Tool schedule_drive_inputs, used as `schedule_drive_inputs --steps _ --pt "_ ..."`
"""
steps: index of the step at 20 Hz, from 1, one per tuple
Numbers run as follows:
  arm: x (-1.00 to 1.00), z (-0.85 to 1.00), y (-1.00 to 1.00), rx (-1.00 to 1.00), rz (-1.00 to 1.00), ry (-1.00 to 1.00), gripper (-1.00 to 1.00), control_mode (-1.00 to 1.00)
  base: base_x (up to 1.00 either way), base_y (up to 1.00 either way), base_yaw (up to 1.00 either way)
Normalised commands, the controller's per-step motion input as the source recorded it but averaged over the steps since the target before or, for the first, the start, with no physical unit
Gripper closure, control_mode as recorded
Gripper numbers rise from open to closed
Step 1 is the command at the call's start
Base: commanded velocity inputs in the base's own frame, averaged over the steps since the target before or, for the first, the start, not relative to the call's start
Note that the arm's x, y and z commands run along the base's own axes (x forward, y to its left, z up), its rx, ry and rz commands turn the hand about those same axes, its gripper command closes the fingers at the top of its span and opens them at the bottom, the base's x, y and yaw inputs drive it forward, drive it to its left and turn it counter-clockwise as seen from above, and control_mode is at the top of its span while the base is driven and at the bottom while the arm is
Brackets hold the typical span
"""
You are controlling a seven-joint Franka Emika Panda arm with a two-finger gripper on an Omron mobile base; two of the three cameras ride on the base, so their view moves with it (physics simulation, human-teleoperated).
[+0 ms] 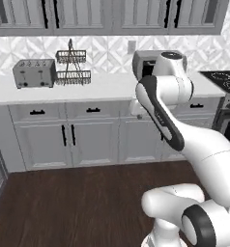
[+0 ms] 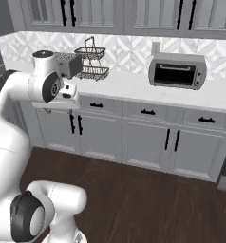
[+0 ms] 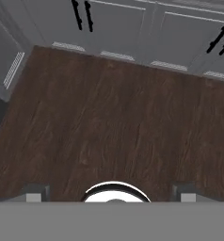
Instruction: Navigate to the range hood.
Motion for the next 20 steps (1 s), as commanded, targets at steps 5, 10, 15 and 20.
schedule_drive_inputs --steps 5,10,15,20 --pt "0.0 0.0 0.0 0.0 0.0 0.0 -1.0 1.0 0.22 -0.65 -0.53" --pt "0.0 0.0 0.0 0.0 0.0 0.0 -1.0 1.0 0.22 -1.0 -0.1" --pt "0.0 0.0 0.0 0.0 0.0 0.0 -1.0 1.0 0.18 -1.0 0.0" --pt "0.0 0.0 0.0 0.0 0.0 0.0 -1.0 1.0 0.5 -1.0 0.05"
